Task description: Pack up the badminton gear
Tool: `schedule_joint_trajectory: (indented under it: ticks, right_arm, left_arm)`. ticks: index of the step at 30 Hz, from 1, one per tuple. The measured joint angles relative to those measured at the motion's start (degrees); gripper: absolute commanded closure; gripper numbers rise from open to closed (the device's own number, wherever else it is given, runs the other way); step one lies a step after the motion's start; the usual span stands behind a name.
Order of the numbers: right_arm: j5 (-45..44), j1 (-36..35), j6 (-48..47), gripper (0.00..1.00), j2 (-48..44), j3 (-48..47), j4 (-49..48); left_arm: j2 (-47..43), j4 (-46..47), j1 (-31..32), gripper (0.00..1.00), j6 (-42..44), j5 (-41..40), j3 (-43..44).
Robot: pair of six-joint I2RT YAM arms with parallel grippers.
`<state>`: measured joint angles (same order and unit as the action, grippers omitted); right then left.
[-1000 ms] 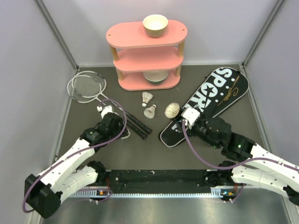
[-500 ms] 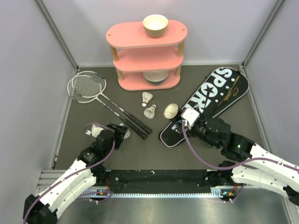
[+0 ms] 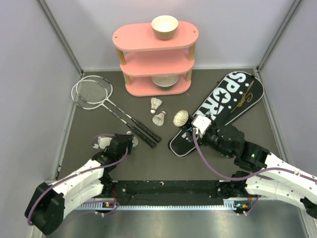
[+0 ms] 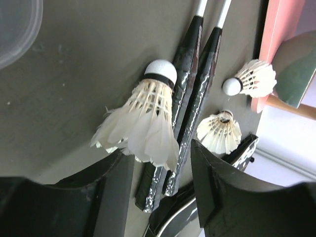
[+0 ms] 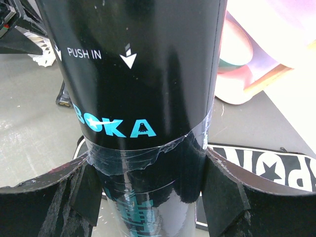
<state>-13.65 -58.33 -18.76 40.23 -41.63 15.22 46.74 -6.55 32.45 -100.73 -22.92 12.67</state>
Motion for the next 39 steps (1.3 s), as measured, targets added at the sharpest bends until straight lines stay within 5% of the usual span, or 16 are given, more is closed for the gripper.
schedule_joint_trajectory:
  ticks: [7, 16, 22, 29, 39]
  right_arm:
    - [0.0, 0.0, -0.02, 0.93, 0.02, 0.0, 0.0]
    - [-0.02, 0.0, -0.02, 0.93, 0.0, 0.0, 0.0]
    - [-0.02, 0.0, -0.04, 0.92, 0.07, 0.02, 0.0]
    - [0.81, 0.0, -0.7, 0.92, 3.43, 0.02, 0.17]
    - [4.55, -1.16, -1.36, 0.92, 8.07, 0.02, 1.73]
  left_arm:
    - [4.0, 2.32, 0.0, 0.53, -0.17, -5.77, 0.2]
    - [6.03, 5.18, 0.0, 0.98, 1.27, -8.22, 0.2]
    - [-2.93, 5.22, -0.02, 1.0, 11.13, -5.73, 0.22]
    - [-16.09, 3.91, -0.17, 1.0, 32.2, 9.35, 4.66]
    - [-6.84, -7.3, -0.44, 1.0, 62.07, 44.85, 32.68]
